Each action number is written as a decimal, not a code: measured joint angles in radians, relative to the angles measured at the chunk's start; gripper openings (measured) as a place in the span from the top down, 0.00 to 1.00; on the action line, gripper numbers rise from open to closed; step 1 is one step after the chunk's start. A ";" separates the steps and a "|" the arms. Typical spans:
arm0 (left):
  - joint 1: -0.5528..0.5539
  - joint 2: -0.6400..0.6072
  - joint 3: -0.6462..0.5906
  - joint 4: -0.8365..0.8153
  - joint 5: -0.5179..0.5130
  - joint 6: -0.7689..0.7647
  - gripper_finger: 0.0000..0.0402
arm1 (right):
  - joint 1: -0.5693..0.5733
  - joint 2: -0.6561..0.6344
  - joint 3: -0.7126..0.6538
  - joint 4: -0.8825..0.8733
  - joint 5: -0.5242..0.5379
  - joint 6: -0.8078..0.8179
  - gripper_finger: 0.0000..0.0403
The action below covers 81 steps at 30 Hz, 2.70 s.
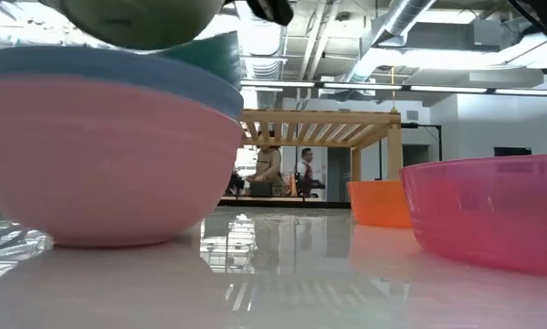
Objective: Place and stack bowls onto a shelf
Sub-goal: Put the large white bowl on the shelf
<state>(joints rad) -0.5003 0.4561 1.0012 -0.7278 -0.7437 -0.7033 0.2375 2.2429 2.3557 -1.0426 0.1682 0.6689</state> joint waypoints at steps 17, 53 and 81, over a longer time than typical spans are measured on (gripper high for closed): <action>0.000 0.000 0.000 -0.001 0.000 0.000 0.36 | -0.114 -0.102 -0.012 0.229 -0.077 -0.064 0.93; 0.000 0.002 -0.004 -0.078 -0.164 -0.072 0.36 | -0.669 -0.007 -0.021 0.327 0.035 -0.096 0.93; 0.000 0.002 -0.004 -0.076 -0.162 -0.065 0.36 | -0.684 0.004 -0.019 0.333 0.040 -0.151 0.83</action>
<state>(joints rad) -0.5007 0.4580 0.9970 -0.8040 -0.9058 -0.7685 -0.4461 2.2471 2.3363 -0.7099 0.2081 0.5180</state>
